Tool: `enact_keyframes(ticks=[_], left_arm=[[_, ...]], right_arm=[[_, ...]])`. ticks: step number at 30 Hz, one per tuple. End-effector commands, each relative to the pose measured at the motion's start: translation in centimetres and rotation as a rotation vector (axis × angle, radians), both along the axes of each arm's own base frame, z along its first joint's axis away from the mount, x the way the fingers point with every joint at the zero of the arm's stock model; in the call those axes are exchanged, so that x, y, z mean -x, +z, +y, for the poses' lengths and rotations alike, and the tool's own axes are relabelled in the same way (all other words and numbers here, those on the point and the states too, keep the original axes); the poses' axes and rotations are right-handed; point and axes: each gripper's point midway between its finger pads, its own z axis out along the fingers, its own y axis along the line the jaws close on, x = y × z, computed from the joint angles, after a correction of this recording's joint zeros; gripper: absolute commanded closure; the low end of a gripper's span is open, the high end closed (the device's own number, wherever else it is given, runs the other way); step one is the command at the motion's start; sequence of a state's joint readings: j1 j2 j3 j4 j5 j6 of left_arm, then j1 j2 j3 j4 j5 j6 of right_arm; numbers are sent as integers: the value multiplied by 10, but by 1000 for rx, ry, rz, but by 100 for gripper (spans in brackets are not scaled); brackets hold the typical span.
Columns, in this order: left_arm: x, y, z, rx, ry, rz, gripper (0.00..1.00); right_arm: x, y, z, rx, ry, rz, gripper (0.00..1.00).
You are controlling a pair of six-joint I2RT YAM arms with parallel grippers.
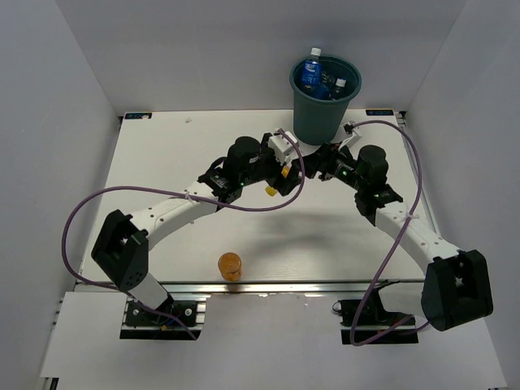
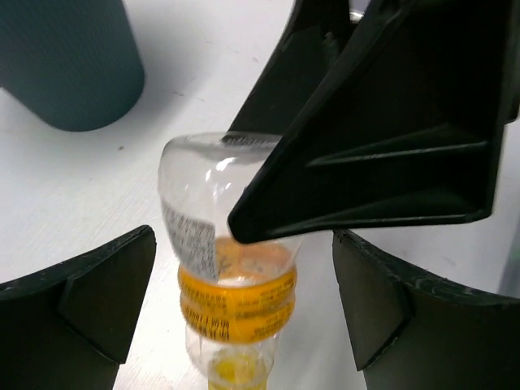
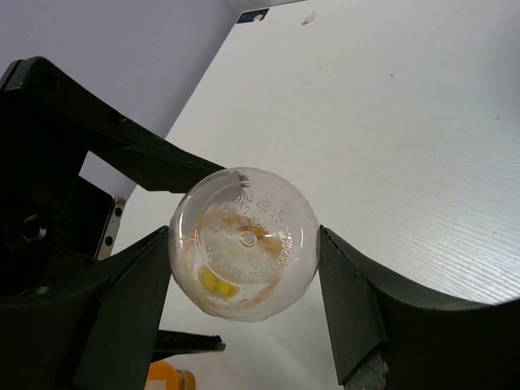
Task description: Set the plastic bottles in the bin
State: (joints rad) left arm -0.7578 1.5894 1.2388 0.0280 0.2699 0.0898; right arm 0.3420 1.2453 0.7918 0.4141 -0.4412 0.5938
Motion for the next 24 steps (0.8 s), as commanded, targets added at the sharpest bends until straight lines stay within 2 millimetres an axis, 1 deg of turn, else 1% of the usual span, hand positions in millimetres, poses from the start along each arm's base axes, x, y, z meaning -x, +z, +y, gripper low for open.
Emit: enact_keyframes(ticks=[1, 4, 5, 6, 8, 9, 10, 11, 12, 13, 14, 15, 16, 17, 18, 19, 20, 21, 22, 23, 24], left_arm=[[-10, 17, 17, -6, 105, -70, 2], [-21, 21, 32, -18, 200, -105, 2], [-23, 19, 37, -20, 228, -105, 2], [-27, 24, 46, -14, 278, -122, 2], [-29, 25, 55, 8, 316, -128, 2], [-29, 33, 61, 33, 332, -136, 2], [-31, 35, 64, 52, 338, -132, 2], [-37, 38, 74, 80, 366, -118, 2], [-39, 39, 79, 96, 375, -104, 2], [-40, 43, 83, 118, 363, -96, 2], [-48, 45, 96, 159, 390, -61, 2], [-52, 43, 103, 174, 400, -43, 2], [-56, 42, 111, 194, 414, -26, 2], [-64, 44, 123, 234, 428, -3, 2], [-68, 37, 131, 241, 443, 19, 2], [-72, 34, 137, 251, 461, 27, 2], [-79, 28, 148, 261, 497, 51, 2], [-81, 22, 152, 262, 507, 69, 2], [-84, 18, 157, 264, 519, 82, 2], [-90, 12, 164, 279, 540, 105, 2], [-92, 8, 167, 285, 548, 119, 2]], right_arm=[[-17, 26, -7, 17, -64, -74, 83], [-24, 29, -16, 37, -102, -82, 83], [-26, 26, -19, 50, -113, -70, 83], [-32, 25, -26, 64, -144, -73, 83], [-41, 28, -35, 82, -182, -77, 83], [-50, 30, -46, 98, -232, -90, 84], [-58, 32, -52, 113, -258, -99, 84], [-66, 45, -58, 121, -284, -118, 84], [-77, 52, -73, 144, -343, -138, 84], [-86, 55, -77, 158, -366, -145, 84], [-94, 81, -82, 150, -392, -199, 84], [-107, 87, -92, 172, -433, -224, 84], [-114, 99, -94, 180, -451, -264, 84], [-122, 131, -98, 172, -473, -336, 84], [-130, 143, -103, 179, -505, -360, 84], [-144, 142, -105, 217, -525, -374, 84], [-152, 152, -109, 230, -553, -398, 84], [-168, 168, -119, 238, -626, -428, 83], [-177, 178, -125, 245, -673, -459, 83], [-185, 181, -131, 277, -706, -483, 83], [-202, 187, -138, 293, -761, -496, 83]])
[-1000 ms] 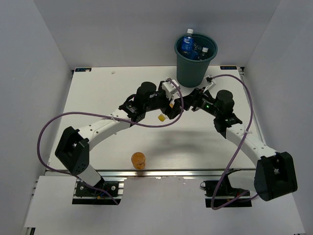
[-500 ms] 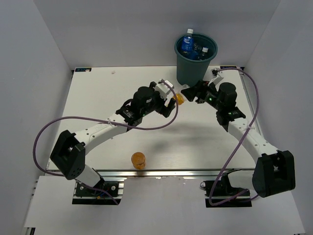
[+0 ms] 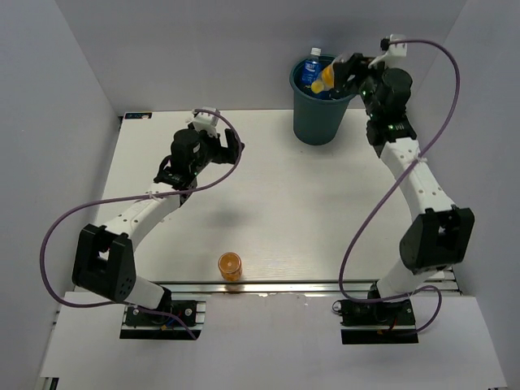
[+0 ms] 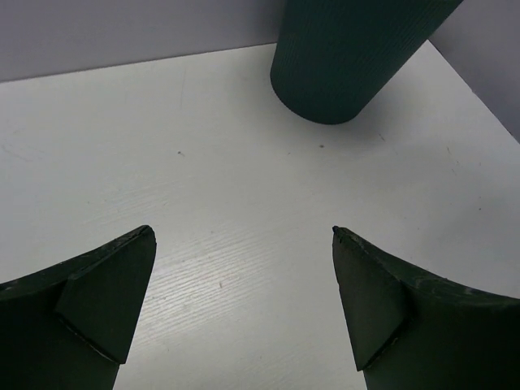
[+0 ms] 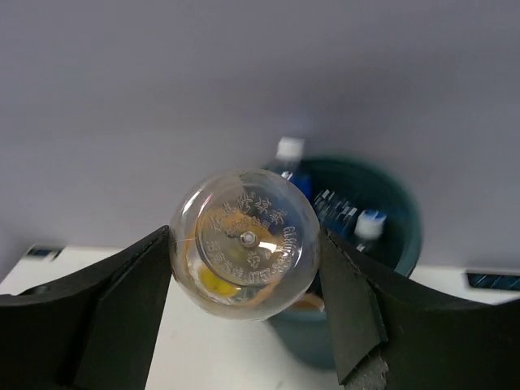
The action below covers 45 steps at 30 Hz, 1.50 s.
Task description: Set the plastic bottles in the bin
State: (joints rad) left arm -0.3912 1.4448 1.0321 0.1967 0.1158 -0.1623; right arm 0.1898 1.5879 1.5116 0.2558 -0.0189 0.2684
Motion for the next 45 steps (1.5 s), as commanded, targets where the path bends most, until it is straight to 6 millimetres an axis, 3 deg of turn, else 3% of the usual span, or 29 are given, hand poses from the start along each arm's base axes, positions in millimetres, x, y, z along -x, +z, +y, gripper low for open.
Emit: enact_keyframes(ticks=[1, 5, 6, 7, 8, 9, 10, 11, 14, 16, 17, 18, 24, 25, 27, 29, 30, 32, 33, 34, 35, 36, 37, 39, 40, 42, 43, 44, 45], left_arm=[[0, -2, 0, 88, -19, 39, 2], [-8, -14, 9, 78, 7, 67, 2], [-9, -16, 10, 75, 10, 70, 2], [-10, -15, 11, 78, 12, 73, 2], [-11, -15, 10, 79, 9, 76, 2], [-11, -15, 8, 81, 2, 80, 2], [-10, -16, 9, 81, 3, 89, 2], [-10, -13, 8, 84, 0, 87, 2], [-8, -13, 11, 90, 12, 102, 2], [-4, -11, 10, 102, 5, 115, 2], [-2, -10, 8, 109, -3, 117, 2], [0, -10, 7, 114, -10, 119, 2], [5, -23, 4, 160, -2, 218, 2], [5, -25, 4, 170, 10, 239, 2], [9, -28, 4, 188, 15, 270, 2], [14, -27, 6, 198, 31, 277, 2], [16, -32, 10, 204, 51, 299, 2], [18, -29, 21, 206, 116, 295, 2], [23, -36, 26, 207, 152, 330, 2], [27, -41, 31, 202, 179, 345, 2], [28, -43, 38, 200, 216, 350, 2], [31, -44, 55, 195, 311, 353, 2], [35, -49, 61, 187, 344, 364, 2], [43, -46, 77, 189, 420, 357, 2], [49, -52, 81, 184, 435, 365, 2], [55, -49, 87, 194, 457, 353, 2], [59, -52, 88, 191, 459, 356, 2], [62, -58, 91, 187, 469, 365, 2], [64, -59, 92, 187, 472, 365, 2]], right_arm=[[-35, 36, -34, 83, -213, -124, 82], [-73, 30, -44, 135, -305, -131, 78], [-90, 10, -43, 152, -314, -105, 76], [-96, 26, -44, 146, -329, -143, 75], [-105, 24, -47, 166, -354, -158, 71], [-125, -2, -44, 184, -358, -123, 66], [-129, 24, -45, 163, -371, -173, 61], [-147, -8, -43, 191, -375, -96, 50], [-147, 0, -35, 203, -331, -85, 14], [-138, 2, -31, 202, -306, -101, 11], [-135, -20, -27, 218, -279, -66, 11], [-121, 5, -27, 203, -269, -118, 11], [-74, 22, 1, 314, -46, -89, 11], [-60, 34, 12, 342, 18, -113, 11], [-45, 25, 18, 371, 69, -73, 11], [-23, 30, 27, 387, 148, -74, 11], [-15, 19, 32, 397, 190, -48, 11], [20, 16, 53, 447, 339, -55, 11], [30, -8, 59, 459, 384, -8, 11], [59, -6, 76, 480, 462, -27, 11], [72, -15, 84, 535, 493, -43, 11], [93, -56, 104, 560, 561, 17, 11], [114, -49, 108, 578, 563, -28, 11], [148, -76, 128, 619, 658, -42, 11], [188, -105, 148, 627, 795, -38, 11], [235, -129, 171, 644, 947, -62, 11], [255, -131, 175, 638, 990, -81, 11], [273, -154, 178, 642, 1042, -44, 11], [289, -161, 183, 641, 1084, -35, 11]])
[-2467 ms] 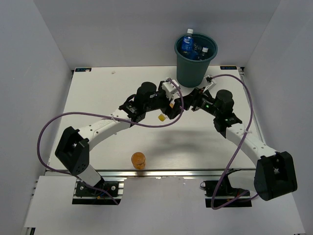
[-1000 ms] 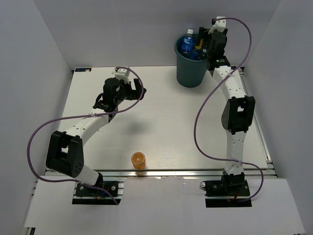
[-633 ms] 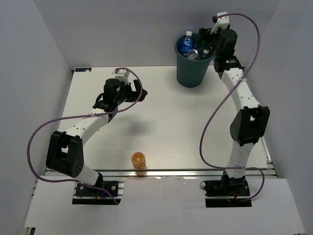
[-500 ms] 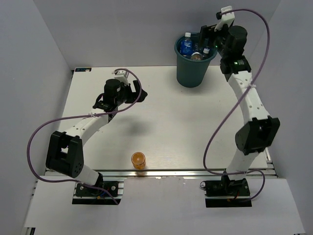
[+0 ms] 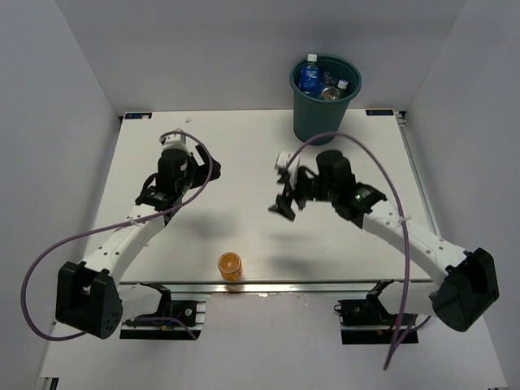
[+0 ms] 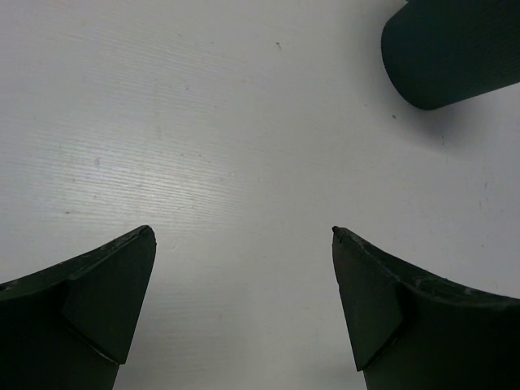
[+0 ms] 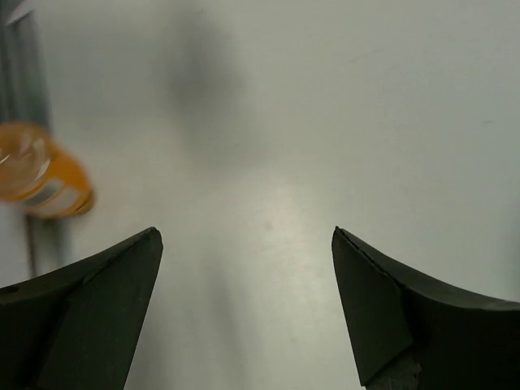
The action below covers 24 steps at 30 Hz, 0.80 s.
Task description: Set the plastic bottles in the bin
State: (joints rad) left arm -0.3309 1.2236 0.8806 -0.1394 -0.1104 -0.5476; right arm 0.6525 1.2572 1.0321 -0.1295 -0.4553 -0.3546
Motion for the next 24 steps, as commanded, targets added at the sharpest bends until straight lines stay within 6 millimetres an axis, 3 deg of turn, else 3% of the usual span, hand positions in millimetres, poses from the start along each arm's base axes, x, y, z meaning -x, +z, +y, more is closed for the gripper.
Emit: enact_keyframes(ticks=[1, 5, 9, 15, 18, 24], left_arm=[[11, -8, 19, -14, 86, 21, 2], [16, -17, 18, -7, 76, 31, 2], [18, -18, 17, -14, 63, 33, 2], [22, -18, 20, -14, 70, 27, 2], [22, -15, 22, -16, 79, 25, 2], [23, -12, 25, -18, 95, 13, 2]], right_arm=[[69, 6, 22, -33, 221, -47, 11], [151, -21, 45, 25, 418, 8, 11], [181, -41, 52, 74, 507, 22, 11], [189, -52, 77, 66, 478, 38, 11], [179, -51, 92, 46, 426, 32, 11], [178, -78, 106, 64, 443, 66, 11]])
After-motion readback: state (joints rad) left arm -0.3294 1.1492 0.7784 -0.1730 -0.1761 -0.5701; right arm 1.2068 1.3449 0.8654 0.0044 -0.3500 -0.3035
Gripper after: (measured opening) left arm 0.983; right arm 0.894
